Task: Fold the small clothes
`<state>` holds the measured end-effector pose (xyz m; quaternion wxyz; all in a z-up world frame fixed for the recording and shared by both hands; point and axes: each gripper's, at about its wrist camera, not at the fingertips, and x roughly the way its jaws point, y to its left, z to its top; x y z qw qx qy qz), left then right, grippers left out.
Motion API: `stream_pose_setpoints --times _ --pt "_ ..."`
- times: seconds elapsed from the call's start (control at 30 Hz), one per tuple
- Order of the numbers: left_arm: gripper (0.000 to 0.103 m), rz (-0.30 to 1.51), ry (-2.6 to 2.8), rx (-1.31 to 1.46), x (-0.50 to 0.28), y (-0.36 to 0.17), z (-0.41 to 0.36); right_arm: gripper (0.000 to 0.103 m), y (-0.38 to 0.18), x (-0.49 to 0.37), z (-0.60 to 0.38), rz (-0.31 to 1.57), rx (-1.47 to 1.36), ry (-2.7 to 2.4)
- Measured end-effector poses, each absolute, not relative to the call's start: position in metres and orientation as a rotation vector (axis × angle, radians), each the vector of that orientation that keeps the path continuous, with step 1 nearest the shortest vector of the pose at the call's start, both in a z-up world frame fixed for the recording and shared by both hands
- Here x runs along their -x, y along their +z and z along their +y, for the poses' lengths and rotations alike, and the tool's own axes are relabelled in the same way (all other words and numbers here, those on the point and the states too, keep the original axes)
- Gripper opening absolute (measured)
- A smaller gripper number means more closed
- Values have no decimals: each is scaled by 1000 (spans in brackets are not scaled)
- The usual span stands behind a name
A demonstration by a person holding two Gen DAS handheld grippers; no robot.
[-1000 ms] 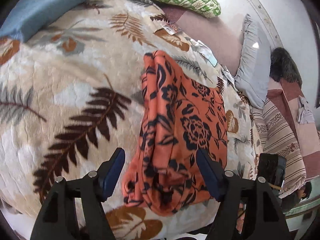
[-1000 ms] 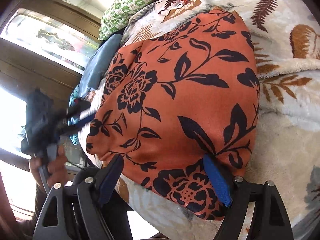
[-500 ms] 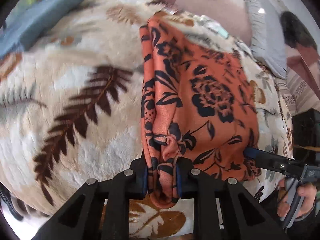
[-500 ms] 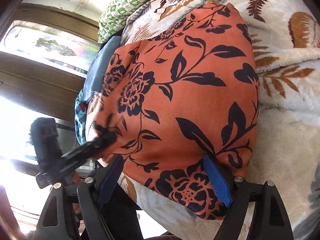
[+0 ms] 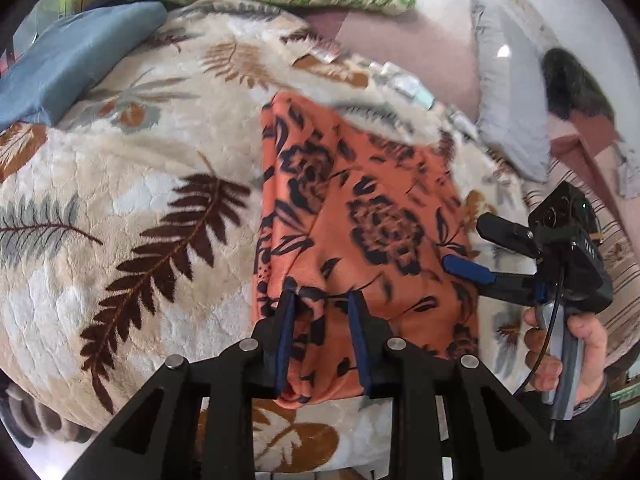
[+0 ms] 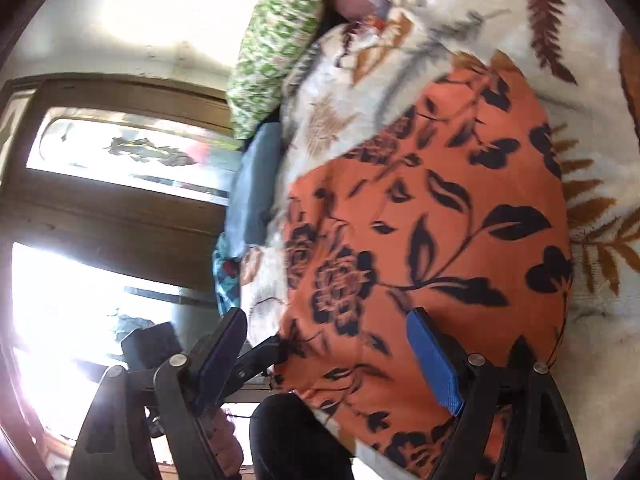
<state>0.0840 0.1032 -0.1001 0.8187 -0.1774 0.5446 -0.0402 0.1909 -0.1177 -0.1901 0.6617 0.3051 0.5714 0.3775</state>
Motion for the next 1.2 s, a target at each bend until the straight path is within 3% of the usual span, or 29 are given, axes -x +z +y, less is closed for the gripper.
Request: stream_pose_setpoints --times 0.07,0.23,0.37,0.47,0.67,0.83,0.97,1.07,1.2 --pt "29 1219 -31 334 -91 -128 100 78 -212 -199 -123 1311 -768 816" --pt "29 1201 11 182 -90 -115 78 78 -168 -194 -109 1274 -653 792" --pt "29 1190 20 178 -89 -116 75 81 -166 -210 -110 1232 -659 735" --pt "30 1194 25 165 -85 -116 74 81 -204 -228 -109 1293 -702 683" --pt "31 1194 38 163 -87 -117 69 81 -161 -218 -110 1215 -670 698" --pt "34 1196 35 152 -84 -116 70 82 -206 -226 -114 1238 -749 622" --pt "35 1194 26 161 -82 -117 71 82 -176 -231 -112 1213 -709 643" --pt "39 1190 13 160 -82 -118 71 82 -167 -251 -113 1146 -704 616" --pt "46 1193 -23 185 -83 -115 73 82 -205 -277 -114 1230 -719 571"
